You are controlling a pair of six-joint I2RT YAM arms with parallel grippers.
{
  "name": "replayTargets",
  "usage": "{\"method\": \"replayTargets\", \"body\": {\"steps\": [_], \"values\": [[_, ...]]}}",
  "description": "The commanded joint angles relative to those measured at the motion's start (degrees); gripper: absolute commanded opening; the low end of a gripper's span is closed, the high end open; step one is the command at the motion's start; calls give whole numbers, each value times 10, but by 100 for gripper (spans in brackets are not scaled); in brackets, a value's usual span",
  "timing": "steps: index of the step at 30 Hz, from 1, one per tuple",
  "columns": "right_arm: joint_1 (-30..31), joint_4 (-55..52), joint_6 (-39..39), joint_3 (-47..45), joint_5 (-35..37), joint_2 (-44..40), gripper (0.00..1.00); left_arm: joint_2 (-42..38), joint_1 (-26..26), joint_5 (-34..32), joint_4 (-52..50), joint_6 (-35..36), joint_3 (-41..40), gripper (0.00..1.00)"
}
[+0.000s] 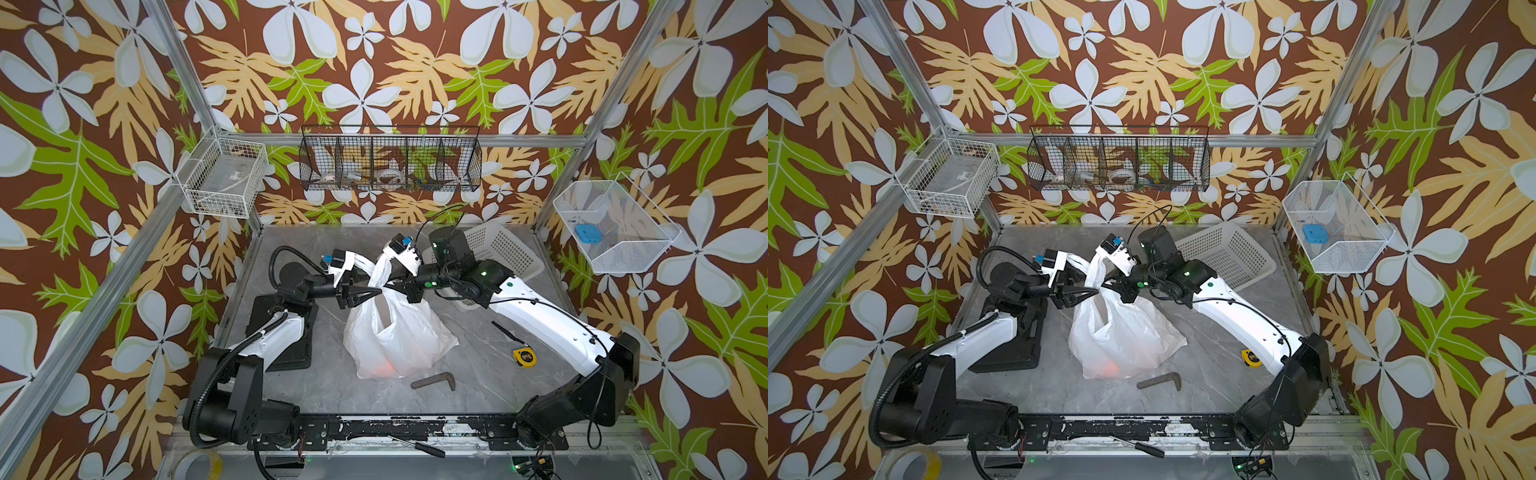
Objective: Place the oranges into plastic bags & tie knots
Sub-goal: Tie the plastic bag at the center of the board.
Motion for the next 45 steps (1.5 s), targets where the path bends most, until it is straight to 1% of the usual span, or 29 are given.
{"method": "replayTargets", "body": {"steps": [1, 4, 6, 8, 12, 17, 18, 21, 22, 24, 25, 26, 27, 28, 29, 30, 31, 32, 33, 34, 35, 39, 41, 43, 45], "values": [[1, 9, -9, 3, -21, 2, 0, 46, 1, 38, 313, -246, 20, 48], [1, 14, -9, 3, -25, 1, 0, 79, -1, 53, 314, -289, 52, 38], [0, 11, -9, 6, -22, 1, 0, 77, 0, 50, 314, -279, 48, 25], [1, 7, -10, 8, -14, 0, 0, 62, 0, 46, 314, -259, 38, 1], [1, 3, -13, 13, -1, -1, 0, 49, 0, 50, 314, -256, 38, 0], [1, 1, -12, 16, 14, -3, 1, 44, 1, 42, 314, -247, 37, 0], [1, 0, -12, 13, 25, -6, 8, 42, 1, 38, 314, -244, 35, 0], [-2, 2, -6, -7, 98, -40, 40, 26, 7, 5, 314, -230, 24, 0], [-7, 9, -1, -23, 121, -59, 49, 22, 9, -8, 313, -228, 21, 0], [-24, 29, 9, -59, 134, -100, 58, 14, 9, -29, 311, -231, 19, 0], [-34, 45, 15, -80, 130, -122, 67, 11, 8, -42, 307, -233, 19, 0], [-38, 58, 17, -98, 127, -147, 72, 6, 9, -55, 304, -234, 17, 0], [-38, 73, 16, -110, 124, -165, 72, 0, 9, -63, 294, -231, 13, 0], [-38, 87, 15, -121, 115, -183, 73, -12, 8, -74, 270, -215, 8, 0], [-38, 96, 14, -127, 107, -196, 74, -30, 7, -91, 221, -184, -1, 0], [-38, 102, 14, -130, 104, -207, 74, -53, 3, -110, 146, -126, -6, 0], [-38, 105, 12, -133, 107, -217, 74, -88, -8, -143, -2, -23, -3, 0], [-38, 106, 12, -134, 117, -223, 74, -126, -33, -207, -196, 121, 19, 0], [-38, 102, 10, -134, 127, -227, 74, -150, -69, -285, -413, 258, 54, 0], [-38, 92, 3, -128, 134, -229, 74, -163, -102, -346, -536, 333, 84, 0], [-38, 83, -4, -124, 140, -230, 74, -170, -112, -354, -567, 329, 95, 0], [-38, 90, -14, -143, 173, -266, 74, -192, -115, -367, -595, 259, 114, 0], [-39, 99, -15, -164, 215, -302, 74, -202, -132, -413, -631, 225, 137, 0], [-38, 101, -19, -178, 261, -338, 74, -207, -159, -467, -683, 213, 177, 0], [-39, 98, -26, -183, 298, -366, 74, -205, -184, -494, -726, 202, 223, 0]]}}
